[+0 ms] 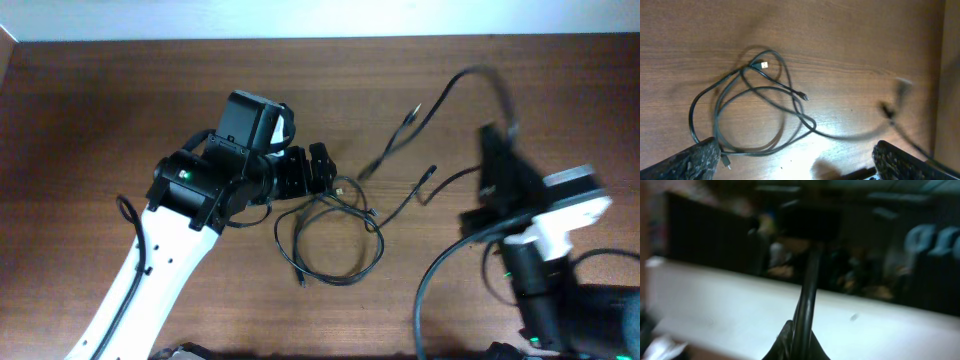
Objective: Untangle cables
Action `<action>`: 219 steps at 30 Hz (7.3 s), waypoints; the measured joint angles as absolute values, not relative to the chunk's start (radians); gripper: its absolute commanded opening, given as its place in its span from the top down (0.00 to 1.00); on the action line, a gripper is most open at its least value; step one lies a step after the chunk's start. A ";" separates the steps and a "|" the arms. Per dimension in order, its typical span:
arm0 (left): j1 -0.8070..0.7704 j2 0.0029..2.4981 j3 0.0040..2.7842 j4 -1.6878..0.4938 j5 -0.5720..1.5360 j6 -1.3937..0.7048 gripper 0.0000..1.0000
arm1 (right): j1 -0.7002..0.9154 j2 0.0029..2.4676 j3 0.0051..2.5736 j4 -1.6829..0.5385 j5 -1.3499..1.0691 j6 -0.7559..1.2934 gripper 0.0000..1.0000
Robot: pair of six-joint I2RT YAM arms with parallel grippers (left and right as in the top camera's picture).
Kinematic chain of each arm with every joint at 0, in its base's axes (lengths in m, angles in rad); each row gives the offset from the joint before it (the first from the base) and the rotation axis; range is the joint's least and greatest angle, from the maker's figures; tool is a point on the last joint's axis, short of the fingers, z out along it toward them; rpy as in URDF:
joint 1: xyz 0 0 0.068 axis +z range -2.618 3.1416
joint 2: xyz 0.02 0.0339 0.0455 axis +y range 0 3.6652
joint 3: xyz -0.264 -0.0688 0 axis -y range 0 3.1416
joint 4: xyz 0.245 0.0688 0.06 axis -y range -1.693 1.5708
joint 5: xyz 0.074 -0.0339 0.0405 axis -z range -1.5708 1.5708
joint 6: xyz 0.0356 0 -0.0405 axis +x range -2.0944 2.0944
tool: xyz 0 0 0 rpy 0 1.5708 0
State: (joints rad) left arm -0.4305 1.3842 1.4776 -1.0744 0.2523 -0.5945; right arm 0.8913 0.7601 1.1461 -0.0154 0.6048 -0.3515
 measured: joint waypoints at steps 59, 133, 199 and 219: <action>-0.403 1.386 1.478 -1.188 0.180 -0.481 0.01 | 0.030 1.306 1.367 -1.080 -0.626 -0.054 0.01; -0.523 1.395 1.088 -0.503 0.531 -0.473 0.01 | 0.480 1.448 2.013 -1.222 -0.496 -0.062 0.96; -0.662 1.667 1.075 -0.666 0.080 -0.594 0.01 | 0.148 1.471 2.020 -0.538 0.668 -0.243 0.96; -0.662 1.668 1.075 -0.666 0.080 -0.594 0.01 | -0.200 2.242 2.023 -0.650 0.193 -0.076 0.25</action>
